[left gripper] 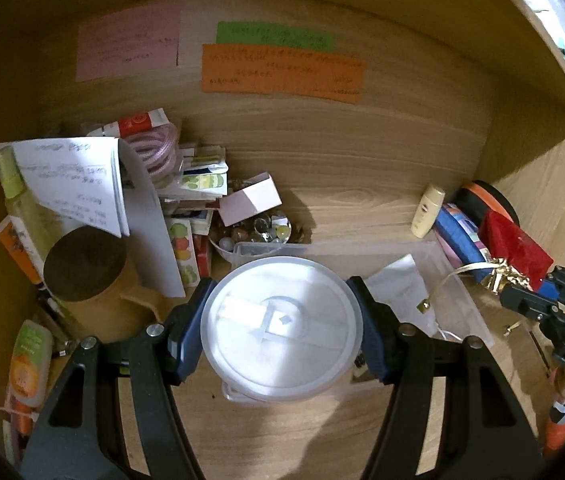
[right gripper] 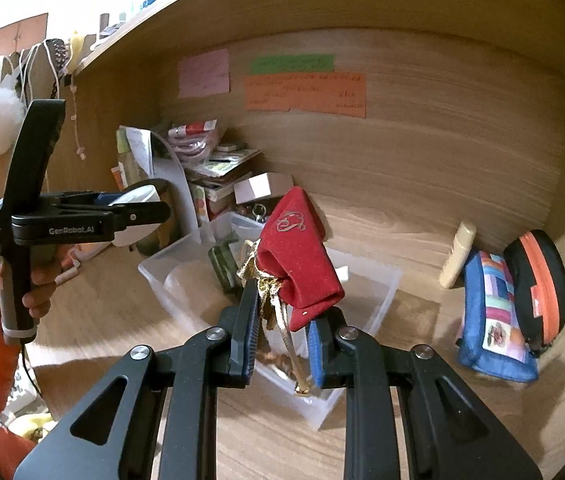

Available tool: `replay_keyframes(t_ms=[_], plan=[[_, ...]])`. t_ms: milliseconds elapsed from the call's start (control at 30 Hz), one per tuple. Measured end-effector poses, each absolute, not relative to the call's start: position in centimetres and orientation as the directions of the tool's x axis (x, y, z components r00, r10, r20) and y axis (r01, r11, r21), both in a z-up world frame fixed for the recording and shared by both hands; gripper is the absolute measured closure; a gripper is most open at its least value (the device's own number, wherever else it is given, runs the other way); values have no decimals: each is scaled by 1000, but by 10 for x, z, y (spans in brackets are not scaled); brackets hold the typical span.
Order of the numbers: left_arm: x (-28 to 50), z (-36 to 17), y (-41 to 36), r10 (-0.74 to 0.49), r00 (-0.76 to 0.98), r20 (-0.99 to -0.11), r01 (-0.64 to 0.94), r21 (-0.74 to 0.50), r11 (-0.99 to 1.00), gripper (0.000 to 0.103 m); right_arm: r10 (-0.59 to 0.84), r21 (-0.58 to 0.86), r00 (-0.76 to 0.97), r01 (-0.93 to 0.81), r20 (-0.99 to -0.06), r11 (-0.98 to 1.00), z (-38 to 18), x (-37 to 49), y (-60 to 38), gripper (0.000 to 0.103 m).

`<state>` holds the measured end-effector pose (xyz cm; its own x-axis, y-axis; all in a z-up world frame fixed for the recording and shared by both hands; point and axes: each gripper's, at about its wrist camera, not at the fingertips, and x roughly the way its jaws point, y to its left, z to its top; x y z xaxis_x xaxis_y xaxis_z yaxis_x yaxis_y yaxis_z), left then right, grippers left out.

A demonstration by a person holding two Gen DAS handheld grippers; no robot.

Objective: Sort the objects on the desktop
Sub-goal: 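Carry the white container and red pouch over the clear box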

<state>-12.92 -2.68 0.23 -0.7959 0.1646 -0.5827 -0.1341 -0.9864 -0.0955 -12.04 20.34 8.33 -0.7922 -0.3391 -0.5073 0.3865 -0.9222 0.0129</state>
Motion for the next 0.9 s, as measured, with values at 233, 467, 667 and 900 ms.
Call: replay_keyframes(t_ms=[233,467,667,900], plan=[[-159,-4,-24,137,-780,-610,-116,-73,-990,38,-337,47,-788,367,-515,-929,83,-146,206,84],[-185,-16,-23,126,-757,-641,-105,-71,-992,38,-343,77,-763,362,-548,-929,73,-170,202,84],[-199,-29,-21,114,-740,-663,-97,-62,-993,38,-354,86,-739,376,-573,-923,63,-182,191,84],[-214,-41,-18,94,-724,-684,-90,-41,-995,38,-344,84,-708,375,-617,-923,47,-195,183,84]])
